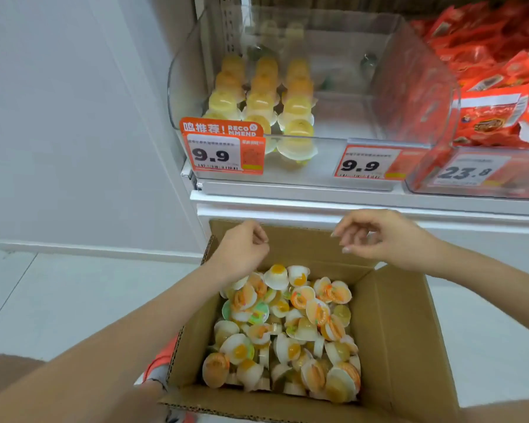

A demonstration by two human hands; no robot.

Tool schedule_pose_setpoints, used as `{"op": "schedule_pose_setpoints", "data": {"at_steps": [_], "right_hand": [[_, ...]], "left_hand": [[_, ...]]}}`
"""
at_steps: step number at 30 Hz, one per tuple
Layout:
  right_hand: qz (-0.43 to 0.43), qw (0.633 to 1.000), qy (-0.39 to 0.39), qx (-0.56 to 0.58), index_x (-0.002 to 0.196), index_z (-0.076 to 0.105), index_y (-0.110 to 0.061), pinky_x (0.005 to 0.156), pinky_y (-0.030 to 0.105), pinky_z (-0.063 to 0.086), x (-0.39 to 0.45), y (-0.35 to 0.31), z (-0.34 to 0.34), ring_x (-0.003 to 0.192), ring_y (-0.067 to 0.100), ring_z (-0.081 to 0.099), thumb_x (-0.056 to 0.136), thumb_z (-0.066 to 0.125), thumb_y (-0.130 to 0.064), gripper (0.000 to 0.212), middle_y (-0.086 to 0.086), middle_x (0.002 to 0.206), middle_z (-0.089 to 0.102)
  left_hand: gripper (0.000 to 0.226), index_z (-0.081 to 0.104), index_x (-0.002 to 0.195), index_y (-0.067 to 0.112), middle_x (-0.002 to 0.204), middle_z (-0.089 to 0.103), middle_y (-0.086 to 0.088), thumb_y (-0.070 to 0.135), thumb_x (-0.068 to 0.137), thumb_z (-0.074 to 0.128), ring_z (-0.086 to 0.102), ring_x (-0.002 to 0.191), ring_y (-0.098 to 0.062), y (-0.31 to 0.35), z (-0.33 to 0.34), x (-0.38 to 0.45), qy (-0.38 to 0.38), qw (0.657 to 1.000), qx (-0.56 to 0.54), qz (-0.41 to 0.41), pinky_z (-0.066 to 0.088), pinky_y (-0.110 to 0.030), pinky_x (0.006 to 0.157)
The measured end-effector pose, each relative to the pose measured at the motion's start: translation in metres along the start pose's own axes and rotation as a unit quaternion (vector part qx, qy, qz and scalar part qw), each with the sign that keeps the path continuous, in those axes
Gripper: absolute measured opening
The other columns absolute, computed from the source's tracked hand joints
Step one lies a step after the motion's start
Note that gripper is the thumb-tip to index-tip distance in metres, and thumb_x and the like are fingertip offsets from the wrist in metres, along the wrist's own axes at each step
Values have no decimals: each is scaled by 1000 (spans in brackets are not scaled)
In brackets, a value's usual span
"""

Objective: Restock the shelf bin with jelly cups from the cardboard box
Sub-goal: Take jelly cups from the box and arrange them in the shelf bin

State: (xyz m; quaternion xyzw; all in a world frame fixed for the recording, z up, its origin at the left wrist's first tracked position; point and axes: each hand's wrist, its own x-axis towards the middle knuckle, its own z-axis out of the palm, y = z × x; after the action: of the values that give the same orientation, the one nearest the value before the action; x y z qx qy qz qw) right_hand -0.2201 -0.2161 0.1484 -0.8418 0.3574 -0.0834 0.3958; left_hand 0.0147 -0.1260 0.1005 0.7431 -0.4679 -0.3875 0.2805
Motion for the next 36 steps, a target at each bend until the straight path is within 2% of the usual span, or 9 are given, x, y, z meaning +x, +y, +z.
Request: {"op": "schedule_pose_setpoints", "data": {"at_steps": [7, 12, 15, 18, 21, 24, 29, 32, 36], "right_hand": [[180, 974, -128, -54, 102, 64, -19, 60, 7, 39, 6, 116, 96, 71, -1, 52, 79, 74, -11, 27, -3, 95, 60], [198, 974, -77, -77, 117, 57, -16, 83, 25, 47, 4, 151, 156, 103, 17, 56, 84, 68, -17, 34, 2, 110, 60], [171, 977, -57, -111, 114, 57, -23, 86, 38, 48, 2, 155, 186, 109, 20, 51, 86, 63, -17, 29, -2, 113, 59], [95, 978, -10, -186, 107, 61, -23, 90, 38, 40, 1, 149, 208, 111, 22, 42, 84, 64, -15, 24, -4, 117, 58], [-29, 954, 48, -293, 97, 66, -20, 86, 37, 34, 6, 146, 227, 102, 20, 44, 64, 80, -5, 38, -3, 106, 65], [-106, 948, 4, -301, 99, 67, -14, 84, 34, 38, 20, 135, 247, 99, 23, 55, 56, 79, 3, 48, 3, 102, 66], [122, 951, -130, -253, 123, 53, -3, 89, 36, 42, 46, 101, 279, 116, 31, 51, 87, 51, 3, 37, 14, 123, 56], [310, 938, -42, -147, 115, 57, -2, 87, 35, 45, 54, 87, 304, 112, 29, 53, 95, 44, -6, 23, 15, 119, 57], [435, 897, 75, -2, 129, 41, -5, 91, 34, 42, 61, 71, 339, 114, 31, 48, 94, 48, -8, 36, 16, 131, 42]], "left_hand": [[39, 45, 125, 10, 122, 47, -11, -4, 88, 45, 52, 106, -29, -117, 73, 15, -187, 885, 427, 14, 47, -35, 82], [44, 38, 127, 10, 129, 44, -8, 21, 89, 57, 44, 120, -24, -156, 95, 29, -77, 848, 524, 10, 45, -31, 85], [44, 42, 123, 6, 119, 55, -12, 40, 95, 45, 55, 105, -27, -171, 100, 33, -34, 900, 424, -96, 46, -34, 73], [49, 46, 123, 5, 118, 58, -16, 45, 97, 37, 54, 90, -27, -185, 108, 28, -86, 946, 188, -249, 43, -33, 74], [45, 47, 129, 7, 128, 54, -14, 37, 96, 44, 52, 97, -24, -206, 108, 29, -82, 929, -80, -353, 36, -30, 79], [24, 59, 86, 12, 102, 57, -14, 24, 94, 40, 51, 89, -26, -214, 105, 32, 14, 893, -198, -403, 37, -34, 80], [41, 54, 127, 6, 127, 56, -15, 35, 100, 42, 52, 105, -28, -208, 110, 41, 10, 886, -175, -429, 42, -37, 92], [23, 63, 102, 5, 114, 61, -17, 24, 95, 53, 55, 91, -28, -212, 105, 49, -12, 874, -189, -448, 47, -40, 89], [16, 59, 81, 15, 92, 62, -9, 19, 93, 50, 57, 87, -26, -205, 101, 52, -55, 874, -183, -446, 49, -39, 87]]}}
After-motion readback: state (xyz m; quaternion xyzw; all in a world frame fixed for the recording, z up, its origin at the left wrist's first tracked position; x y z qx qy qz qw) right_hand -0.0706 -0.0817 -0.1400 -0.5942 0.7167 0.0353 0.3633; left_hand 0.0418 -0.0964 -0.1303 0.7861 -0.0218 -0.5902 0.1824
